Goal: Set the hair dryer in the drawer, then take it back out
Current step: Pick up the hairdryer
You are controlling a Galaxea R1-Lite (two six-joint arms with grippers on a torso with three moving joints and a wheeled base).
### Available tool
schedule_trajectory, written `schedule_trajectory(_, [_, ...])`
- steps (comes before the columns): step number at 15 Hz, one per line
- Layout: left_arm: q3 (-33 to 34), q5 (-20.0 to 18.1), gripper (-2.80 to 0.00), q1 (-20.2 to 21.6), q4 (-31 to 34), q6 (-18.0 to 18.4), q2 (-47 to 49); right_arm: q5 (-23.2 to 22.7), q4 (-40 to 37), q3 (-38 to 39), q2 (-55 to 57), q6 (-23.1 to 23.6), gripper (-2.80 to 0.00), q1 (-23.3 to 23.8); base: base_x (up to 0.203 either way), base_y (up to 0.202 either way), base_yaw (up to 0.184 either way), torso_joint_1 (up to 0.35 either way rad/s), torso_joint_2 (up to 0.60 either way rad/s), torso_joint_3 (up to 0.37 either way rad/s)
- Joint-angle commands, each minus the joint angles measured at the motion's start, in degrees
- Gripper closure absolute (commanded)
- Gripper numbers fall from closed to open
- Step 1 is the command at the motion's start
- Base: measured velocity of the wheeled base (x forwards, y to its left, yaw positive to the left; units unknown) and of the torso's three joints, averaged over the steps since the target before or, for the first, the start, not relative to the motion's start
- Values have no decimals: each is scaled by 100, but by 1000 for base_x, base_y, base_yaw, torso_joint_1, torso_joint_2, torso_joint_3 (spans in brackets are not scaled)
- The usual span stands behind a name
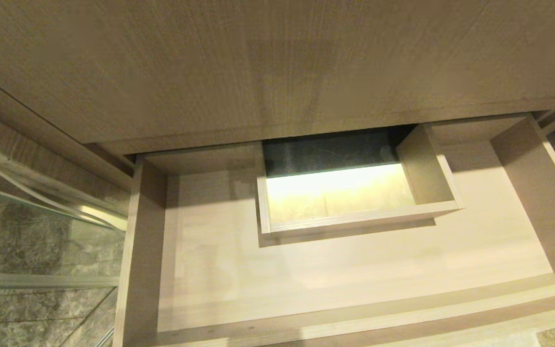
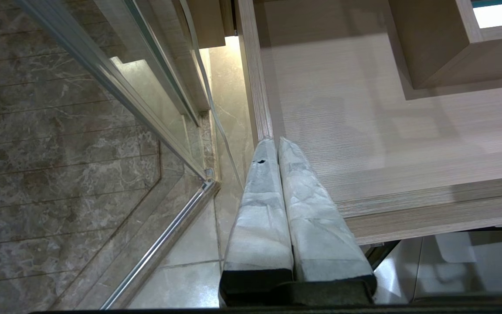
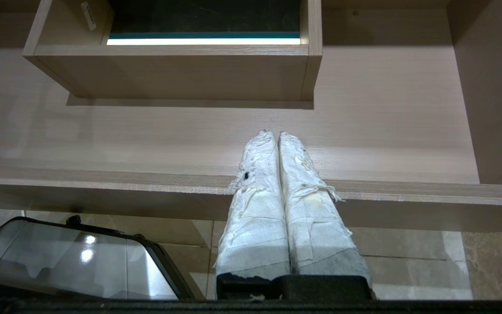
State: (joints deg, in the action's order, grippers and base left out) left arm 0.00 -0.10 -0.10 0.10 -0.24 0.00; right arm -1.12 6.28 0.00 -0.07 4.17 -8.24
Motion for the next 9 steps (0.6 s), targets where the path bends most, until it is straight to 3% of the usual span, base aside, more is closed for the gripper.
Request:
schedule_trajectory(1, [0, 1, 0, 1, -1, 7, 0, -2, 5, 229, -222, 5, 0, -2, 0, 0, 0, 0, 0, 0])
schedule_trajectory(9, [0, 1, 0, 1, -1, 7, 0, -3, 5, 229, -222, 5, 0, -2, 0, 0, 0, 0, 0, 0])
